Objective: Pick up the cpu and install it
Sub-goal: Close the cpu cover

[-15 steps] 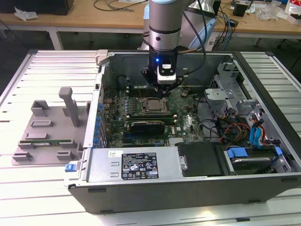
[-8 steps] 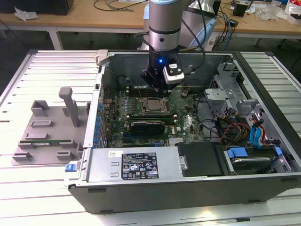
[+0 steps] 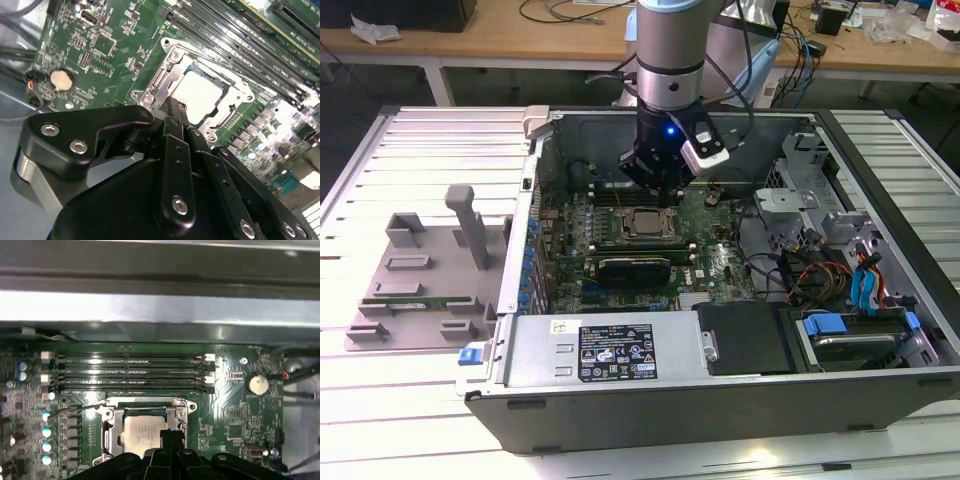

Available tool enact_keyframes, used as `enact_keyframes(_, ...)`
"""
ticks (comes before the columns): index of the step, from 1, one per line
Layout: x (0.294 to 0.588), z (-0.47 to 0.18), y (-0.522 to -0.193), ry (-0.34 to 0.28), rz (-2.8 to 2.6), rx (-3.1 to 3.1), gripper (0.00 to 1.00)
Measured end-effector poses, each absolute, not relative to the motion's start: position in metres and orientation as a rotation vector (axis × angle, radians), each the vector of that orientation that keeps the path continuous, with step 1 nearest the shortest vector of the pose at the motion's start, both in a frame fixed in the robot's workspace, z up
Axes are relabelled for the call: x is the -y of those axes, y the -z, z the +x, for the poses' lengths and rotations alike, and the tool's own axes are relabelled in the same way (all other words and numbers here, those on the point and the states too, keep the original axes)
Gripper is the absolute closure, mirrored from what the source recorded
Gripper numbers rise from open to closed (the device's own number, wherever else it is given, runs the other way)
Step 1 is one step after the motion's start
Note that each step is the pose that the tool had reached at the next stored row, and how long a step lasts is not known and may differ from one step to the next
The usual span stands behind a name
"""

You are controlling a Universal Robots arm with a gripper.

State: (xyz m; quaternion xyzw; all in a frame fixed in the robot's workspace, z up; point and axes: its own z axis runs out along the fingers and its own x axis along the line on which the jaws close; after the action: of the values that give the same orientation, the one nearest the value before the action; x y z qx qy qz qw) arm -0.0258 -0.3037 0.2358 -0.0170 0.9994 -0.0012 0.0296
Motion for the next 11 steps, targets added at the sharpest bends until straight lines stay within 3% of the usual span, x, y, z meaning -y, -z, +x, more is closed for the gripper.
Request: enact_keyframes(11,0.311,-0.039,-0.229,0.003,-0.060,-3.082,0.89)
